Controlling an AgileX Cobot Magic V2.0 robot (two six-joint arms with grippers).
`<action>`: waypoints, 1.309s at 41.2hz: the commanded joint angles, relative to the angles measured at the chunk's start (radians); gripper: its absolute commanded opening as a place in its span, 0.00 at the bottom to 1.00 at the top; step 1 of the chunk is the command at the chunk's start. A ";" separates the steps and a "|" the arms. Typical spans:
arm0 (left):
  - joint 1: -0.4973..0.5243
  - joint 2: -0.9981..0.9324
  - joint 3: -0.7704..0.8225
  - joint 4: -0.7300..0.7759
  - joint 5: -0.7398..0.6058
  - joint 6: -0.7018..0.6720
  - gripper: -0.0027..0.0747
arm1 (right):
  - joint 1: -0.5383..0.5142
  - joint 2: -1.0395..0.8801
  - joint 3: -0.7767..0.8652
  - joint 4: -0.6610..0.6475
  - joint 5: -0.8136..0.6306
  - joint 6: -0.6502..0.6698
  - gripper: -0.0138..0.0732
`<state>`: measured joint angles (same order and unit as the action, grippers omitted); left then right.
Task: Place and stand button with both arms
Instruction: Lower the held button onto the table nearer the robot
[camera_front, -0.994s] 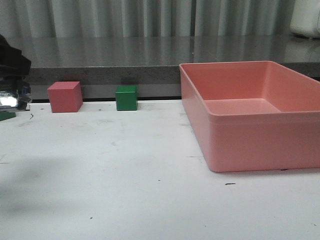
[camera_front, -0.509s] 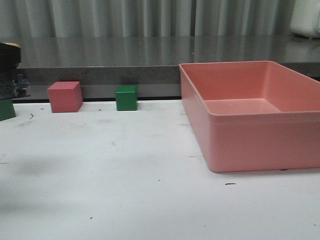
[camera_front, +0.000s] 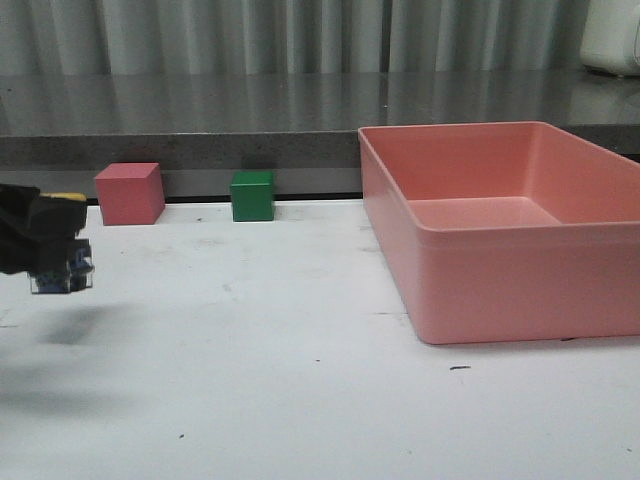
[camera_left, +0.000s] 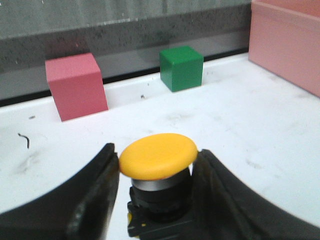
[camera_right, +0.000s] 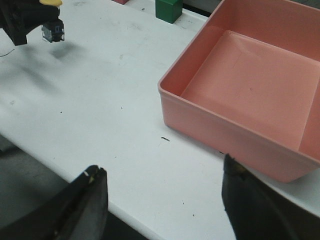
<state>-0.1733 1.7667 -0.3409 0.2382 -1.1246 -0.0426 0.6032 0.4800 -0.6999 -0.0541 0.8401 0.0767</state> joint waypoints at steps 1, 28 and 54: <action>0.002 0.004 -0.015 -0.010 -0.243 0.004 0.30 | -0.007 0.004 -0.024 -0.014 -0.074 -0.004 0.74; 0.003 0.036 -0.017 -0.026 -0.243 0.007 0.31 | -0.007 0.004 -0.024 -0.014 -0.074 -0.004 0.74; 0.003 0.119 -0.111 -0.020 -0.243 0.007 0.31 | -0.007 0.004 -0.024 -0.014 -0.074 -0.004 0.74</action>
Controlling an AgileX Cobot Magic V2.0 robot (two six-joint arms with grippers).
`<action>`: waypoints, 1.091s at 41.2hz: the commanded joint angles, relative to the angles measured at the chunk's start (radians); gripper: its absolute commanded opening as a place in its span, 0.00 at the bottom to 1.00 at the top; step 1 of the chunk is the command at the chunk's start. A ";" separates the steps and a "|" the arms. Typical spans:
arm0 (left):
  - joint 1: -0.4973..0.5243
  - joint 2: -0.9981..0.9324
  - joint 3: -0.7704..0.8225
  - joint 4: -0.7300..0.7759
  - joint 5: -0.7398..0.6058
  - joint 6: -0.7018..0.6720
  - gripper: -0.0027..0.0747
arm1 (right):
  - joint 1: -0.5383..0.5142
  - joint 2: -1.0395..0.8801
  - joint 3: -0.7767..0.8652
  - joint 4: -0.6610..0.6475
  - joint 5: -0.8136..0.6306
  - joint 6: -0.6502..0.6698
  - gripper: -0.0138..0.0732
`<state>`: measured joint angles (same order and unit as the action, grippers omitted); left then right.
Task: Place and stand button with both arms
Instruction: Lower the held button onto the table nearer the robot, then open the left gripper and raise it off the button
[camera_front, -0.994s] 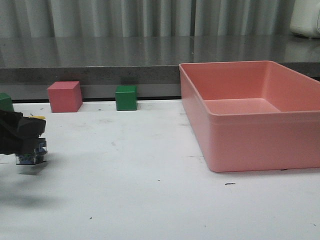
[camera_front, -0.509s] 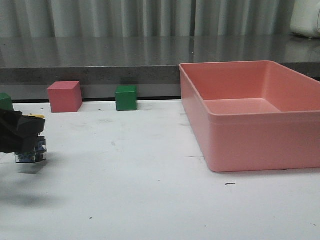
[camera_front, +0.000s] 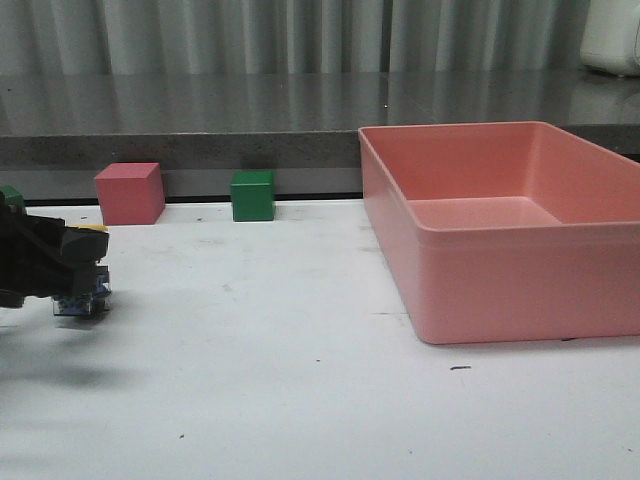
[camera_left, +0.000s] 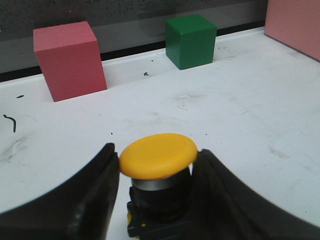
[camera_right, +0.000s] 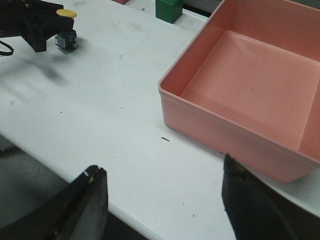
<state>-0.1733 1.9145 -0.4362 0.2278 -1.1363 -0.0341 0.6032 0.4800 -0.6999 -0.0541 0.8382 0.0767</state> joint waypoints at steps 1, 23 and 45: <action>0.003 -0.027 -0.018 -0.009 -0.232 -0.002 0.31 | -0.007 0.004 -0.024 -0.014 -0.072 -0.004 0.74; 0.003 -0.027 0.016 0.005 -0.232 -0.002 0.65 | -0.007 0.004 -0.024 -0.014 -0.072 -0.004 0.74; 0.003 -0.291 0.092 0.097 -0.118 -0.160 0.66 | -0.007 0.004 -0.024 -0.014 -0.072 -0.004 0.74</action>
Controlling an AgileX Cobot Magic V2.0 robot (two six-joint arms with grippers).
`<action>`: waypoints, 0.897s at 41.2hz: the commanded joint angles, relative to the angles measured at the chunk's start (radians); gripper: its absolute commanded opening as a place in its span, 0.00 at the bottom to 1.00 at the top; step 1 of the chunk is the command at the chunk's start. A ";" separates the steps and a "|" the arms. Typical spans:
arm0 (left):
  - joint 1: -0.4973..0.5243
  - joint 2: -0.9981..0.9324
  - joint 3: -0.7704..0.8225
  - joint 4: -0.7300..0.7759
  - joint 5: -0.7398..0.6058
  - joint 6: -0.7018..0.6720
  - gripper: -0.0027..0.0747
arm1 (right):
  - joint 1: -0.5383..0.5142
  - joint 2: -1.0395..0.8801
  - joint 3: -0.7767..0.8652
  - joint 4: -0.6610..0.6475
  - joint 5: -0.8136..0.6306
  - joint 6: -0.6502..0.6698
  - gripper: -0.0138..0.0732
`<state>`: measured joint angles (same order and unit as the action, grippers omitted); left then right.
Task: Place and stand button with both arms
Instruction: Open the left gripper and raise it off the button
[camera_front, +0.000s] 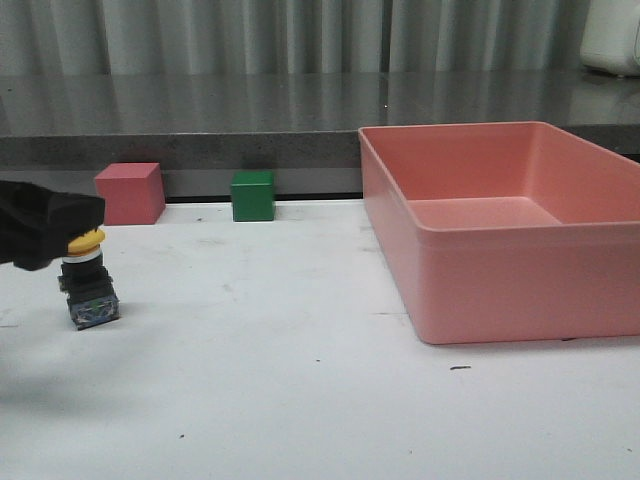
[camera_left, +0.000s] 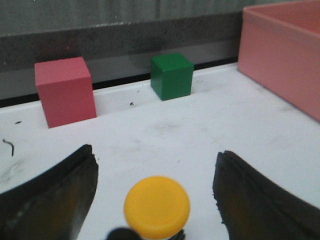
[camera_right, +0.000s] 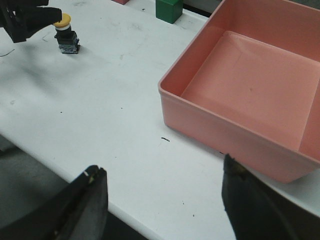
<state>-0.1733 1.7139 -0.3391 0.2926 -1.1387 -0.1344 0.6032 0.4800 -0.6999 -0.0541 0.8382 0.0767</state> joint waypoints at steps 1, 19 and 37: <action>0.003 -0.115 -0.005 0.042 -0.087 -0.075 0.66 | -0.007 0.004 -0.024 -0.014 -0.072 -0.004 0.74; -0.012 -0.621 -0.072 0.159 0.716 -0.364 0.66 | -0.007 0.004 -0.024 -0.014 -0.072 -0.004 0.74; -0.454 -0.899 -0.416 0.096 1.769 -0.283 0.65 | -0.007 0.004 -0.024 -0.014 -0.072 -0.004 0.74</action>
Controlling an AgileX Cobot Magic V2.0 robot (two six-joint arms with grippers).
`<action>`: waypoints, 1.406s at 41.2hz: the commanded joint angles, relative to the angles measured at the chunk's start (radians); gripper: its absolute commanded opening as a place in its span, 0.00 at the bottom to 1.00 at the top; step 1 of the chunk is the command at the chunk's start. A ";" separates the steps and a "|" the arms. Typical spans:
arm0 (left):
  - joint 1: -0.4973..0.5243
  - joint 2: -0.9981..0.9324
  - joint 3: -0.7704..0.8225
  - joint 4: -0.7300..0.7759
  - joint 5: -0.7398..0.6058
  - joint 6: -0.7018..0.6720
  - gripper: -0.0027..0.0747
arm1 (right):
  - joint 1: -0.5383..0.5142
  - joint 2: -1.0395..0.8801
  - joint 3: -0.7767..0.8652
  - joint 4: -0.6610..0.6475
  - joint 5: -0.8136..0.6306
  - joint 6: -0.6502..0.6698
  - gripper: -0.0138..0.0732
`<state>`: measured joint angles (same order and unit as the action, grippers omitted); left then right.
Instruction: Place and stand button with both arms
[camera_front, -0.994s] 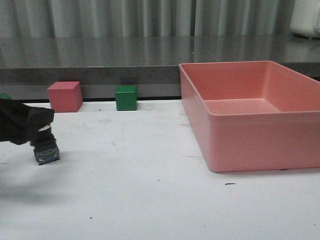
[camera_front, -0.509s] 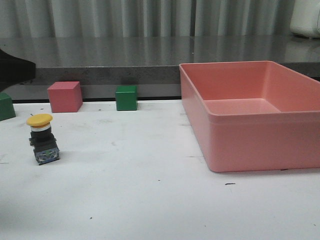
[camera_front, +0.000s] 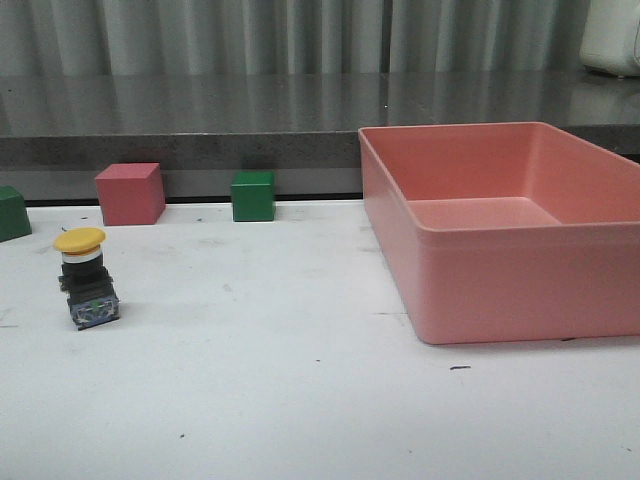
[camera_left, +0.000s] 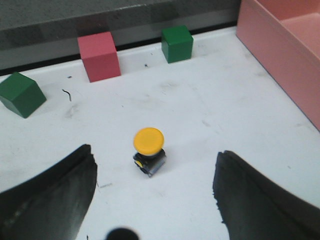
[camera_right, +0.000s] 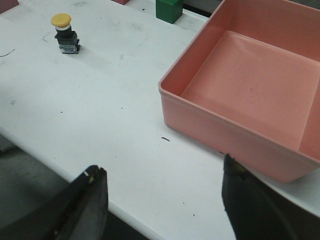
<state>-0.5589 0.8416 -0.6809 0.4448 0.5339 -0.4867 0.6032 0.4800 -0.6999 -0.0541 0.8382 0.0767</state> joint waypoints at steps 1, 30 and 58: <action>-0.093 -0.033 -0.085 -0.074 0.128 0.103 0.65 | -0.007 0.004 -0.024 -0.014 -0.072 -0.004 0.74; -0.206 -0.179 -0.120 -0.372 0.250 0.376 0.65 | -0.007 0.004 -0.024 -0.014 -0.080 -0.004 0.74; -0.206 -0.179 -0.120 -0.374 0.216 0.377 0.26 | -0.007 0.004 -0.024 -0.014 -0.061 -0.004 0.20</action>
<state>-0.7566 0.6641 -0.7662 0.0762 0.8202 -0.1092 0.6032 0.4800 -0.6999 -0.0541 0.8404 0.0767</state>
